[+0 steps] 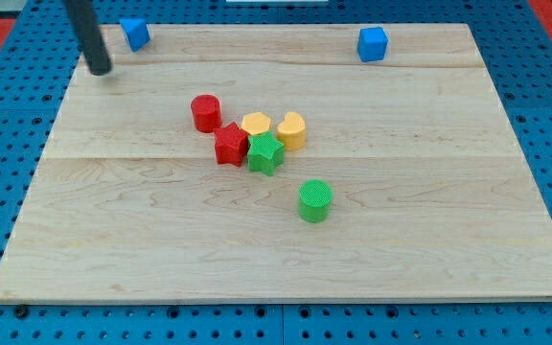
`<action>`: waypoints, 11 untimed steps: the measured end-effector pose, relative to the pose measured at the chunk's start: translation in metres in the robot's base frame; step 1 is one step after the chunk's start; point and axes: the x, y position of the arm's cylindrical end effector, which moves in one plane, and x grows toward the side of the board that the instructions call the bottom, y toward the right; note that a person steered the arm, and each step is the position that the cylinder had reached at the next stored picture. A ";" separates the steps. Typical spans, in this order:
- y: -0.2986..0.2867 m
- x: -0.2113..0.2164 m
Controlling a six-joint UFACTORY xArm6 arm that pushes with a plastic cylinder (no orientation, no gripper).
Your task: Place the blue triangle diagonal to the blue cube
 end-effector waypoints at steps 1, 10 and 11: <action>-0.032 -0.016; 0.214 0.056; 0.184 0.076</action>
